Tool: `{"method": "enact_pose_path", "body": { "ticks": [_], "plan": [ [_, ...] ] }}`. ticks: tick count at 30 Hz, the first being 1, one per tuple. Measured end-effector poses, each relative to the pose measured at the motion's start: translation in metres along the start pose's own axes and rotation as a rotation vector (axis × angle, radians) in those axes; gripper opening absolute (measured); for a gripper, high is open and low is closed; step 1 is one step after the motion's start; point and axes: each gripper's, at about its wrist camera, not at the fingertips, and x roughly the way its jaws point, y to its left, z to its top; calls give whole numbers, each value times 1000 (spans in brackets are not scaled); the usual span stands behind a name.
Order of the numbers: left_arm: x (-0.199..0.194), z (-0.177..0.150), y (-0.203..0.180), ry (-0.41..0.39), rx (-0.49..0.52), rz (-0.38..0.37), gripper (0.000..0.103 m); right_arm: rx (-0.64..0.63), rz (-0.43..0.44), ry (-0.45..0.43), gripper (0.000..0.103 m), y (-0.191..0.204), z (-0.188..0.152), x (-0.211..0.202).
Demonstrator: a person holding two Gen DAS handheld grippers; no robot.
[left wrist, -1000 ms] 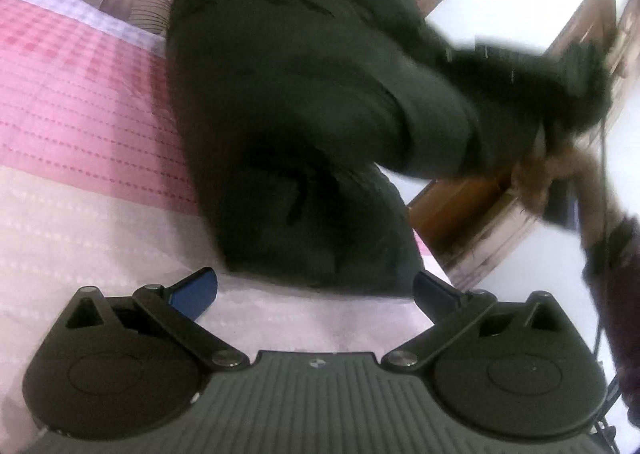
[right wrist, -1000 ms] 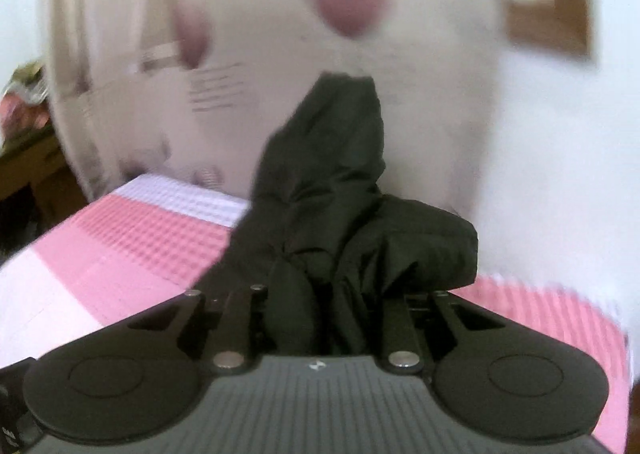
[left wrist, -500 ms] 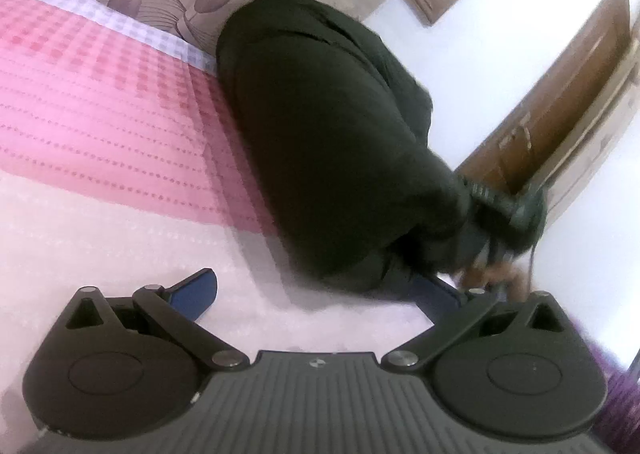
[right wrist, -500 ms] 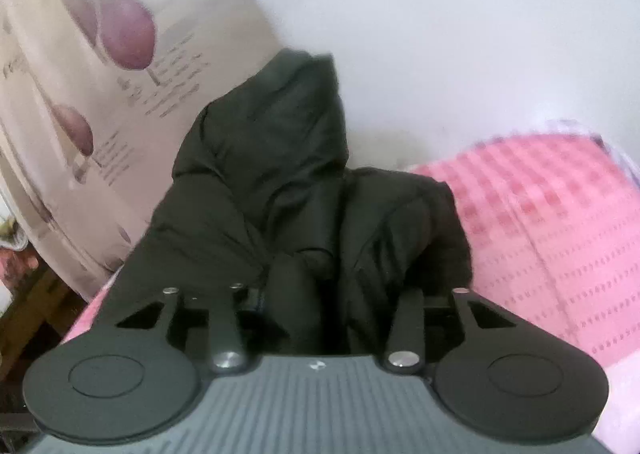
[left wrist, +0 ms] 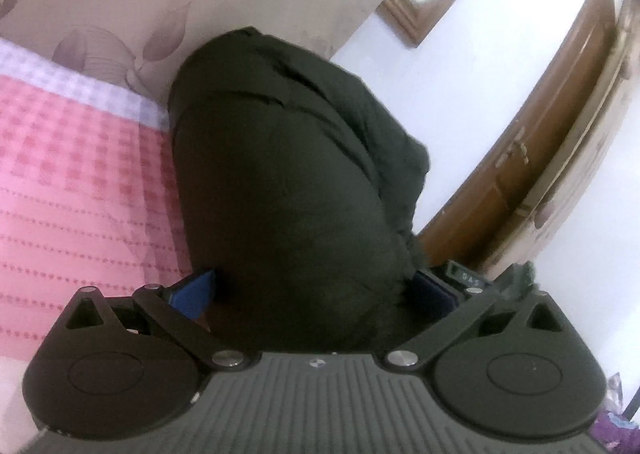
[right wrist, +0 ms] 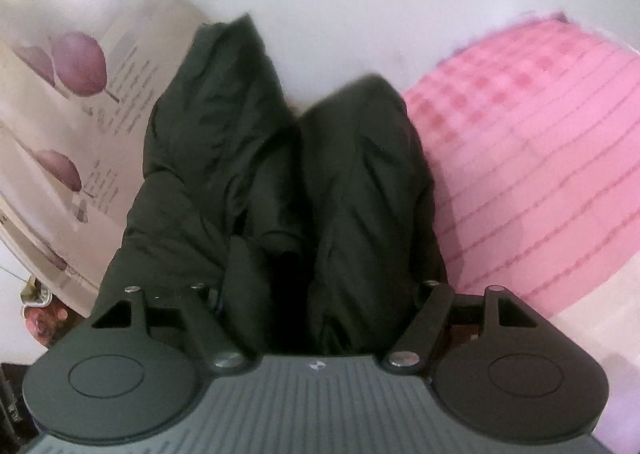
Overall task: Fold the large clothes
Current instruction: 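Release the jacket bundle with both grippers and pull them back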
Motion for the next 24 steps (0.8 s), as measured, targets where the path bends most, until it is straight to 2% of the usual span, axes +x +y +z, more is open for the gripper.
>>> {"method": "enact_pose_path", "body": {
  "ticks": [4, 7, 9, 13, 14, 16, 19, 21, 24],
  "plan": [
    [-22, -3, 13, 5, 9, 32, 101, 11, 41, 34, 70, 24, -21, 15],
    [-64, -7, 30, -5, -24, 86, 101, -17, 94, 73, 71, 56, -48, 31],
    [-99, -11, 39, -18, -9, 135, 102, -13, 134, 104, 71, 76, -66, 42],
    [-166, -13, 56, -118, -86, 225, 99, -20, 200, 145, 72, 108, -91, 58],
    [-178, -12, 53, -147, -76, 244, 98, -22, 207, 147, 76, 112, -92, 59],
    [-198, -10, 38, -209, -1, 268, 98, 0, 208, 132, 79, 114, -87, 53],
    [-209, -7, 7, -287, 136, 246, 97, 10, 205, 78, 79, 111, -76, 27],
    [-201, -5, -7, -290, 192, 211, 97, -10, 175, 40, 79, 110, -71, 8],
    [-174, -10, -19, -236, 240, 172, 89, -45, 149, -25, 79, 114, -56, -14]
  ]
}}
